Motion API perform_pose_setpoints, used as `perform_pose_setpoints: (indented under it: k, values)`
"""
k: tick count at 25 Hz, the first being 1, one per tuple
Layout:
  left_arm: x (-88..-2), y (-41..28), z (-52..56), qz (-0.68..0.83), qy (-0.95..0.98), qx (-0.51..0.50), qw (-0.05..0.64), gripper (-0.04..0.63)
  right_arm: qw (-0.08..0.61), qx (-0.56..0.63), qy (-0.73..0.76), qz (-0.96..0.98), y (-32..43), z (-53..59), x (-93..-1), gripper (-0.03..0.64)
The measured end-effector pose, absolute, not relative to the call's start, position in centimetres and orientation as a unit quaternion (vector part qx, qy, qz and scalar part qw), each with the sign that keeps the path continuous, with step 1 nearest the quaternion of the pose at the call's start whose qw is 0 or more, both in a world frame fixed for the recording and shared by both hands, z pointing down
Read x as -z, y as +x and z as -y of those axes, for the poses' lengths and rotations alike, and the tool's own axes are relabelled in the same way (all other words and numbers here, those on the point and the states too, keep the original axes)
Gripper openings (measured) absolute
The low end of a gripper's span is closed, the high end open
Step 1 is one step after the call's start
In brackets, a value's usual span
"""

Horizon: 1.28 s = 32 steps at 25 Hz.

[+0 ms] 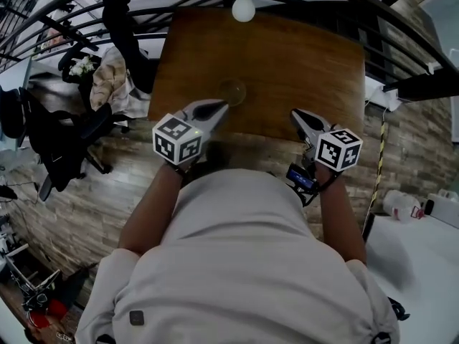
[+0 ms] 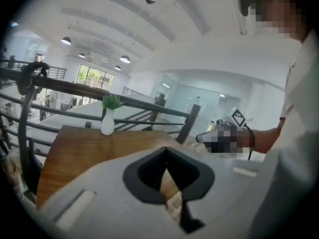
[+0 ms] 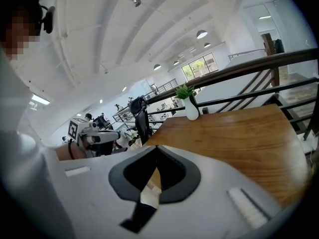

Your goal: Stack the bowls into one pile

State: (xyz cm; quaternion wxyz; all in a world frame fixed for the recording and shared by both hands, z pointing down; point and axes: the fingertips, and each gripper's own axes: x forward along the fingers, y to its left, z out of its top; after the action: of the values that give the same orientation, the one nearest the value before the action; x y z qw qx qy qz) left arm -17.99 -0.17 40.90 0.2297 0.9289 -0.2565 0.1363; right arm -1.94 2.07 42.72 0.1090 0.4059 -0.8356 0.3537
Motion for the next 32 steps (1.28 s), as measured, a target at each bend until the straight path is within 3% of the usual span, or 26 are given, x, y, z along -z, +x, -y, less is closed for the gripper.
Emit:
perform_pose_setpoints:
  k: [13,32]
  values:
    - [-42.5,-14.6,-12.2,0.297,0.913,-0.154,0.234,0.005,0.124,-0.346,0.348,0.862,1.3,-13.3,-44.5,0.008]
    - [-41.6,-18.0,-20.1,0.234,0.932,-0.156,0.226,0.005,0.102,-0.342,0.385,0.851,-4.2,-23.7,-43.7,0.008]
